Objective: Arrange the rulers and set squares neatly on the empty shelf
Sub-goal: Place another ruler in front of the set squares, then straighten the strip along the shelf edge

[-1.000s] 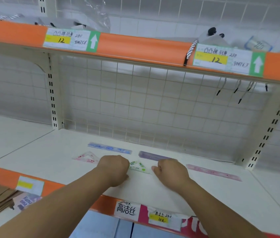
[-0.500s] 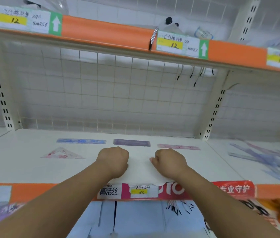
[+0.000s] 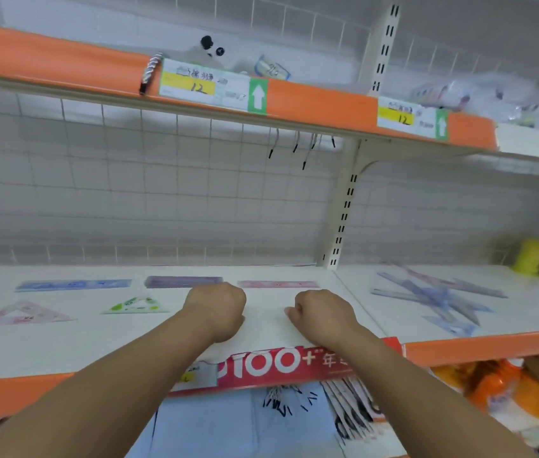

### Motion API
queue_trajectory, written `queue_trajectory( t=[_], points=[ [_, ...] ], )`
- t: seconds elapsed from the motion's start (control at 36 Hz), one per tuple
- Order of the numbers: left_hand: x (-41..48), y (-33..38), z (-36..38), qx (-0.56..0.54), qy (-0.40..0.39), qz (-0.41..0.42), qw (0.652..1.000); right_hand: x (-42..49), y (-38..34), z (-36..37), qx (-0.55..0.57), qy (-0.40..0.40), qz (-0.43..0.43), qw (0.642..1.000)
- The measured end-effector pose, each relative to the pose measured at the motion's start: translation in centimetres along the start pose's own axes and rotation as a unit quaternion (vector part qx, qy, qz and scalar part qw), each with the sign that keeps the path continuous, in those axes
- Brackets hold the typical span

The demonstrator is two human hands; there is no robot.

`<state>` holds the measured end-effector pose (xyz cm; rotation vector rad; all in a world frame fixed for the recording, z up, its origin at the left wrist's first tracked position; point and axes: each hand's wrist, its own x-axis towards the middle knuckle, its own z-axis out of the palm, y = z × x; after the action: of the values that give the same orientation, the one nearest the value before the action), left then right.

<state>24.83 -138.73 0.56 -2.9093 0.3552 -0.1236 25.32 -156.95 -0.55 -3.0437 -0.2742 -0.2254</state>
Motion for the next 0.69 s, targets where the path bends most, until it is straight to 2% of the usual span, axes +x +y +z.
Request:
queue_trajectory(
  t=[0.42,0.69],
  points=[
    [4.4,17.8,-3.1,-0.040,-0.002,0.002,0.999,-3.8,18.4,-1.8,-0.001,-0.014,0.008,1.000],
    [7.4,26.6,-5.5,-0.025,-0.001,0.031,0.999,-5.9,27.3,-2.8,0.022,-0.017,0.041,0.999]
  ],
)
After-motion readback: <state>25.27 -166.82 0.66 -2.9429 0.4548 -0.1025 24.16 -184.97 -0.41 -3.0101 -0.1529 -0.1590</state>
